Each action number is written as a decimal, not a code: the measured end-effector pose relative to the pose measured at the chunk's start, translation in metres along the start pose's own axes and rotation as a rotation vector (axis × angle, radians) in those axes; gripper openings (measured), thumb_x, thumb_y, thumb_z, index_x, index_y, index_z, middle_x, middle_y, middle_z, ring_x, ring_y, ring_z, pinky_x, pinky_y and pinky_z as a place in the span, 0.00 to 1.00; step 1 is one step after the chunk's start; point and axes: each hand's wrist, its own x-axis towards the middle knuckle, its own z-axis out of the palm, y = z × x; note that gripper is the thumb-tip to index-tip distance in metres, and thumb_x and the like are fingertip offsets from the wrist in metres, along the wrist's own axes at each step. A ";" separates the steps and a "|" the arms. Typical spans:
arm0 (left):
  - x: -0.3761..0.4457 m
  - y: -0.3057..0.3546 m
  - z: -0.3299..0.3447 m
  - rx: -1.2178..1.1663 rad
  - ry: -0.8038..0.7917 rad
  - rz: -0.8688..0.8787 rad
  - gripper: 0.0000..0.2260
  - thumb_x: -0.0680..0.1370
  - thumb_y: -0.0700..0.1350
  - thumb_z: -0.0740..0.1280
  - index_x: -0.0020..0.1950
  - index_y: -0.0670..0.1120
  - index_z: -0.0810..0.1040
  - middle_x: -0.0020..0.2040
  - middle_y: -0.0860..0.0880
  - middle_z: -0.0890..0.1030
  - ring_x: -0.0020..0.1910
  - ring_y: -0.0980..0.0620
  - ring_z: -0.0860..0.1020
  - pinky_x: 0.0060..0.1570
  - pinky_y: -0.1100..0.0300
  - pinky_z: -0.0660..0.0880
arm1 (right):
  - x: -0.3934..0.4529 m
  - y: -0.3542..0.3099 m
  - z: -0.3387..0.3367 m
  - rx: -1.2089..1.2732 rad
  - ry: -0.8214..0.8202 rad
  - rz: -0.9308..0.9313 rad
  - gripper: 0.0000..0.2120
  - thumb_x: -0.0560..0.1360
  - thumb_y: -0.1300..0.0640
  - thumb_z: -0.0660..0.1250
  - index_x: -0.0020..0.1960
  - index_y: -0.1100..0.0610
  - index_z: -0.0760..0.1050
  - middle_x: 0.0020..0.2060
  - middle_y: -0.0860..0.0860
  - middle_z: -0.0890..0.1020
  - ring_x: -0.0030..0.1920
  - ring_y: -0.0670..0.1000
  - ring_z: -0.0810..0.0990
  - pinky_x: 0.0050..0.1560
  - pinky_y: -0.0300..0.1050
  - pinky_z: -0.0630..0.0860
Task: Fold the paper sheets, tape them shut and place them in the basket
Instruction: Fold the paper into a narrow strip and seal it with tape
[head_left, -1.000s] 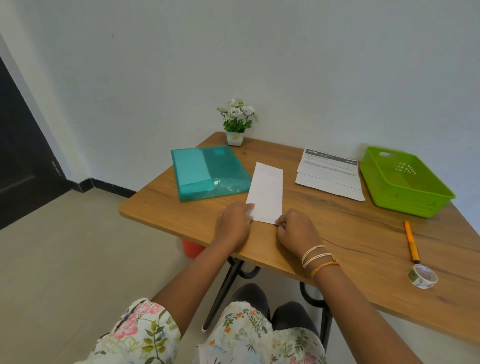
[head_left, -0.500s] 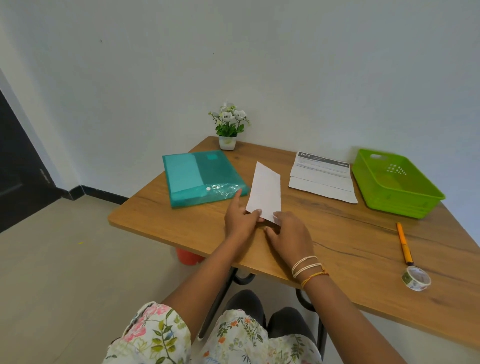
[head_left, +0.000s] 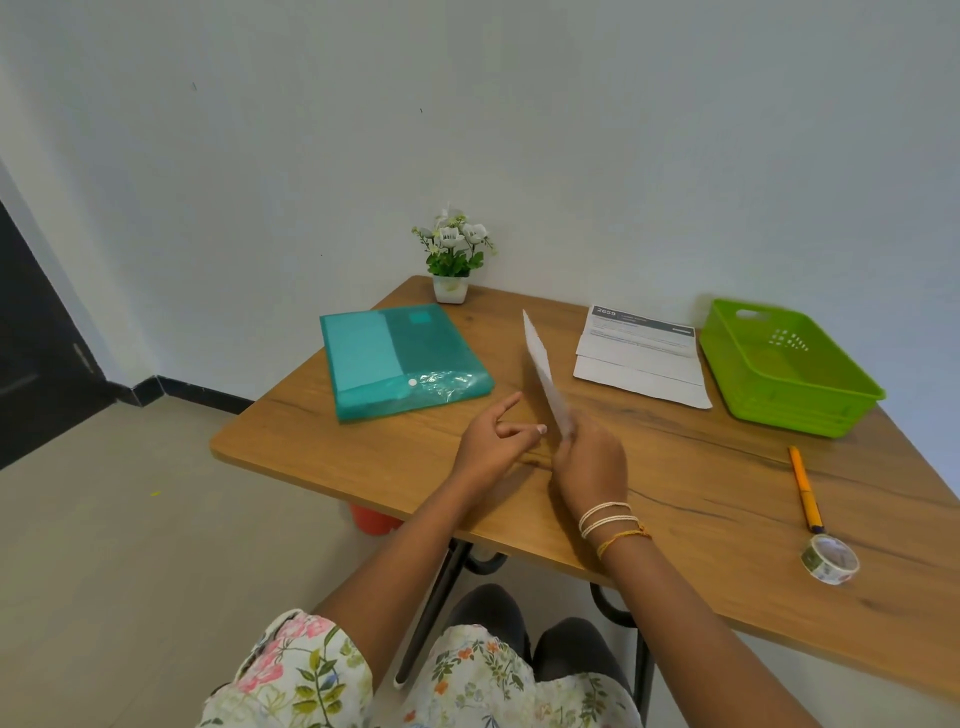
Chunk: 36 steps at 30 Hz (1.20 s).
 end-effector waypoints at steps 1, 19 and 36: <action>0.000 -0.001 0.000 0.025 -0.003 -0.004 0.29 0.75 0.44 0.72 0.74 0.47 0.66 0.46 0.51 0.85 0.49 0.55 0.83 0.58 0.54 0.77 | 0.002 0.001 -0.001 0.070 0.023 0.074 0.14 0.76 0.63 0.62 0.59 0.61 0.78 0.46 0.59 0.84 0.45 0.59 0.81 0.44 0.50 0.80; -0.011 -0.005 0.019 0.655 0.104 0.194 0.22 0.79 0.50 0.64 0.73 0.52 0.66 0.77 0.48 0.57 0.76 0.48 0.54 0.70 0.53 0.58 | 0.043 0.087 -0.064 0.486 -0.092 0.825 0.11 0.72 0.63 0.57 0.52 0.56 0.72 0.47 0.56 0.74 0.45 0.60 0.74 0.30 0.43 0.72; -0.012 -0.018 0.037 1.189 -0.094 0.271 0.23 0.80 0.60 0.55 0.73 0.55 0.65 0.77 0.47 0.60 0.77 0.47 0.54 0.71 0.35 0.43 | 0.021 0.096 -0.069 -0.052 -0.173 0.456 0.22 0.73 0.56 0.68 0.66 0.59 0.74 0.59 0.59 0.80 0.60 0.60 0.77 0.60 0.51 0.74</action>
